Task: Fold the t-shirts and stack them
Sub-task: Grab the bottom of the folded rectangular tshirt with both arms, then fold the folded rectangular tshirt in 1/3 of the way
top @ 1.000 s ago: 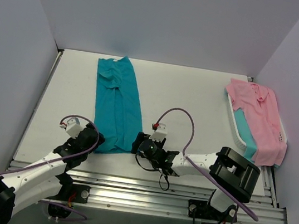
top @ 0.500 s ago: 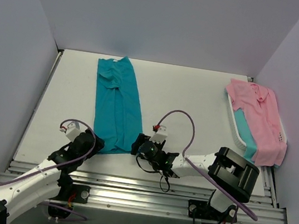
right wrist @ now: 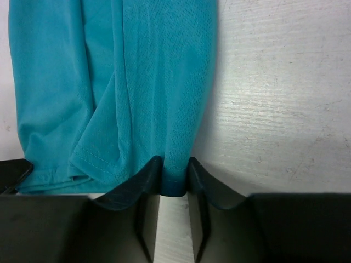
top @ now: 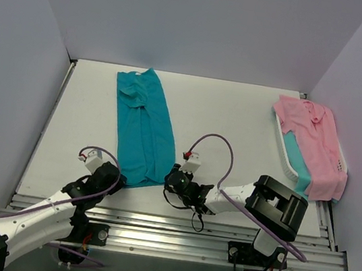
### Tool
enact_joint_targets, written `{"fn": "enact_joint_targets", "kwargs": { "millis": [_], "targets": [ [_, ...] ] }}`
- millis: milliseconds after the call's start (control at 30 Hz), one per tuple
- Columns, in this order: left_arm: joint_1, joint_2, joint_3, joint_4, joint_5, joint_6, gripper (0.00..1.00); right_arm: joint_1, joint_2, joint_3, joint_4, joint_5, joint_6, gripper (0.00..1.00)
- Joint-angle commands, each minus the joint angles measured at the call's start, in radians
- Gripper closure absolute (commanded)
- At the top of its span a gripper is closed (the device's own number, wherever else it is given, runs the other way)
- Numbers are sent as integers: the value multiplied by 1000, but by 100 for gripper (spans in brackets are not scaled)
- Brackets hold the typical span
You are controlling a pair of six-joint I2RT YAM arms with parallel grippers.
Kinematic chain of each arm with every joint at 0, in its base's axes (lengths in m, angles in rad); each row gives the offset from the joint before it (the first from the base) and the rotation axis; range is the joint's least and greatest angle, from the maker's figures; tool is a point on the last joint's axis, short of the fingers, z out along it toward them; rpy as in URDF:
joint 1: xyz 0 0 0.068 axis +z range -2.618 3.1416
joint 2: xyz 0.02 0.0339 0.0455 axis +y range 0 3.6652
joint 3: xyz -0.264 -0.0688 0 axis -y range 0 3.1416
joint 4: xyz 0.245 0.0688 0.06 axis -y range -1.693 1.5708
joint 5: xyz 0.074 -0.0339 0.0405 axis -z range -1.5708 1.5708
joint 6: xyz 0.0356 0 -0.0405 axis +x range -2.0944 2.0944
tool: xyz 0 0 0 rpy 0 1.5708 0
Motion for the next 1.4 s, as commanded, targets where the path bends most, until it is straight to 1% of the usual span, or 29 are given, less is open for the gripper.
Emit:
{"fn": "enact_joint_targets", "kwargs": {
  "millis": [0,33,67,133,167,233,367,567,700,867,933,967,1100,1133,1233,1300,1367],
  "targets": [
    [-8,5,3,6,-31,-20,63,7,6,7,-19,8,2,83],
    [-8,5,2,8,-34,-20,77,7,6,5,-19,8,2,86],
    [-9,5,2,8,-37,-20,83,7,4,3,-21,10,1,92],
    [-11,8,0,11,-49,-17,97,7,3,3,-21,10,-1,96],
    [-11,9,2,11,-55,-17,98,7,1,2,-22,10,1,100],
    [-11,12,9,12,-60,-2,98,7,-2,0,-31,14,-4,100],
    [-19,-11,37,-40,-61,13,98,9,-42,-10,-64,27,-2,100],
    [-35,-107,63,-126,-58,21,98,41,-115,-7,-172,50,2,100],
    [-39,-163,95,-178,-58,44,98,58,-163,36,-235,80,-8,100],
    [-37,-163,170,-207,-71,84,98,59,-160,156,-323,117,-53,100],
    [-37,-147,213,-210,-92,107,98,58,-148,201,-355,138,-80,100],
    [-36,-140,225,-197,-100,118,98,56,-126,248,-364,145,-89,100],
    [-22,-37,302,-175,-167,194,98,29,-59,370,-412,166,-140,100],
    [-14,-16,334,-158,-187,208,98,6,-33,393,-415,163,-163,100],
    [32,81,388,-105,-189,275,98,-40,6,480,-423,157,-191,100],
    [69,153,417,-52,-161,329,98,-65,44,540,-427,154,-218,100],
    [131,219,455,6,-120,375,98,-109,81,583,-435,146,-237,100]
  ]
}}
